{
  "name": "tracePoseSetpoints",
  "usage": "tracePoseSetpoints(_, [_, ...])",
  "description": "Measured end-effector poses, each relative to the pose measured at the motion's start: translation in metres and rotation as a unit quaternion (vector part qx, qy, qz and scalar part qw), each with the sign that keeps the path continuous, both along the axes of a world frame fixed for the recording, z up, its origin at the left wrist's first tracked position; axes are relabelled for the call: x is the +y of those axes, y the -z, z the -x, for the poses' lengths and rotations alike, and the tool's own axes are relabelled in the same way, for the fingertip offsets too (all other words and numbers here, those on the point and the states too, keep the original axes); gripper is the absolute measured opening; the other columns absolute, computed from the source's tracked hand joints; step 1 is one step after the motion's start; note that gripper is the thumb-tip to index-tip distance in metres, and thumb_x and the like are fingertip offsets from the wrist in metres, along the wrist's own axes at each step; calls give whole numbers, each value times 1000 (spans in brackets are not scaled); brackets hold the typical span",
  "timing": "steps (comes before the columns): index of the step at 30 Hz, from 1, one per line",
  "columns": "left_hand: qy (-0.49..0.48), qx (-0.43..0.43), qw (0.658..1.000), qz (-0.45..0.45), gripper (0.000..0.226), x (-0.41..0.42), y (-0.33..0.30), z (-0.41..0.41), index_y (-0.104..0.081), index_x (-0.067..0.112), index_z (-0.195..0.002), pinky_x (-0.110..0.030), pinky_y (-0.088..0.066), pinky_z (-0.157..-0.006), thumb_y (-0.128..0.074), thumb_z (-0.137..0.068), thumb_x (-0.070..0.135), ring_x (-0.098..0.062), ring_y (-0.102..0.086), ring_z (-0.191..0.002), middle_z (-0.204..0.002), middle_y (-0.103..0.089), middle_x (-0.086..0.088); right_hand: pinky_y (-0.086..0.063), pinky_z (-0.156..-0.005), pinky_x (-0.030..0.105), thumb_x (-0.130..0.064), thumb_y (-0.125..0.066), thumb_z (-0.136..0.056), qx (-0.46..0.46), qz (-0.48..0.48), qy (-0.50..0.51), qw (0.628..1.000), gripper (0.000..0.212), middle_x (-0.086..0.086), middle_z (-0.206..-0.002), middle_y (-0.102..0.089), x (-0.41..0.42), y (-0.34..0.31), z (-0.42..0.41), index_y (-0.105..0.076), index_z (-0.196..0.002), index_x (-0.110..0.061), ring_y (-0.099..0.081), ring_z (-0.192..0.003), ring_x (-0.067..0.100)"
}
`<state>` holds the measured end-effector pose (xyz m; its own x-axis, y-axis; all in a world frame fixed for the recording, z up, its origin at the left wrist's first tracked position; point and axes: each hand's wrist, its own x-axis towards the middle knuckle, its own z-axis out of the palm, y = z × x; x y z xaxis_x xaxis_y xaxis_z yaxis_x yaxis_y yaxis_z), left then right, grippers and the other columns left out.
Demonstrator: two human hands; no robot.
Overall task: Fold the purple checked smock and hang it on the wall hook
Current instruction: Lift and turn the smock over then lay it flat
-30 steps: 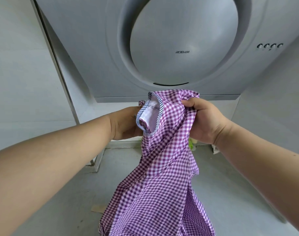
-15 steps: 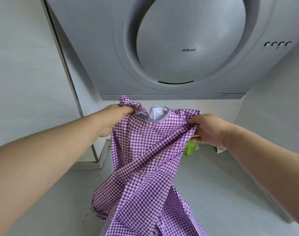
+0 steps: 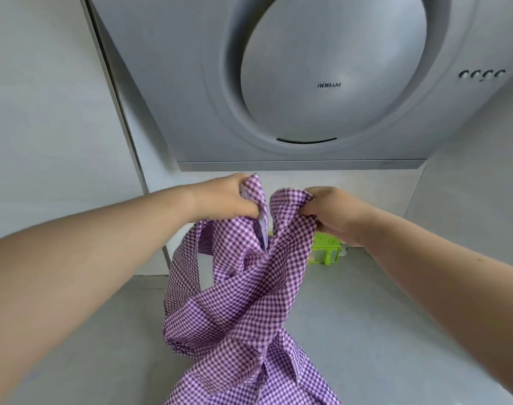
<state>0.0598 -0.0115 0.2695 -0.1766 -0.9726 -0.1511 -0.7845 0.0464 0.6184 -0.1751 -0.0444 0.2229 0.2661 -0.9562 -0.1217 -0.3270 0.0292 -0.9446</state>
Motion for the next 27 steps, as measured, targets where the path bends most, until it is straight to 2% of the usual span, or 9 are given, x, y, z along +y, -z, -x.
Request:
tracePoseSetpoints(2, [66,-41,997,15,91,0,5,8,-34,39,-157,-28,-55,-87,-86,-83,34,-13,-68,-108,-129,-67,8,-50,-104,65,5,-50,-76,0,27,-54,998,38,27,-111,-74,6,-3,-10,-73,-106,-2,-66,-114,49])
tracePoseSetpoints(4, [109,-64,991,37,98,1,6,15,-31,45,-160,-28,-53,-97,-88,-81,32,-10,-64,-115,-135,-61,14,-48,-104,68,1,-50,-73,9,57,-101,993,41,27,-111,-73,11,-5,-16,-74,-106,-4,-65,-113,52])
tracePoseSetpoints(7, [115,-40,992,32,55,-1,5,17,-62,40,-130,-37,-58,-99,-86,-82,30,-9,-70,-106,-114,-74,16,-49,-104,64,2,-49,-71,12,79,-123,989,41,25,-110,-74,17,-8,-18,-71,-105,0,-68,-111,45])
tracePoseSetpoints(11, [92,-29,995,17,10,-2,1,9,-74,22,-98,-47,-60,-97,-75,-89,26,-18,-76,-94,-97,-80,4,-52,-100,58,1,-49,-71,-23,80,-96,992,37,31,-107,-71,19,-8,-13,-66,-103,8,-68,-96,34])
tracePoseSetpoints(13, [66,-3,998,2,12,-3,3,6,-68,12,-87,-52,-60,-97,-68,-92,23,-25,-76,-89,-97,-79,-10,-54,-87,50,8,-47,-78,7,85,-76,993,29,24,-95,-72,21,-10,-11,-67,-99,3,-65,-88,28])
tracePoseSetpoints(16, [26,4,999,22,21,-4,2,10,-54,19,-74,-53,-57,-84,-65,-91,28,-34,-69,-77,-90,-69,-24,-49,-73,34,4,-54,-82,129,107,-38,985,22,9,-89,-70,26,-9,-11,-67,-94,-9,-63,-84,23])
tracePoseSetpoints(21, [2,-4,996,87,36,-4,2,26,-38,22,-65,-38,-33,-63,-59,-95,23,-20,-45,-63,-71,-47,-9,-48,-60,26,-20,-67,-91,257,23,-92,962,16,0,-96,-70,46,0,-24,-65,-107,-18,-64,-80,17])
tracePoseSetpoints(24, [-14,-35,992,121,34,-6,2,27,-38,21,-66,-36,-32,-59,-56,-94,24,-21,-42,-59,-64,-44,-3,-63,-67,30,-21,-63,-96,307,9,-110,945,31,2,-112,-69,48,18,-29,-60,-127,-20,-69,-89,20])
tracePoseSetpoints(27, [-32,-59,988,140,29,-7,3,16,-39,20,-67,-38,-31,-59,-55,-92,23,-21,-40,-59,-63,-42,-3,-67,-73,36,-11,-58,-99,269,-36,-36,962,34,7,-117,-69,44,30,-23,-59,-132,-15,-72,-94,23])
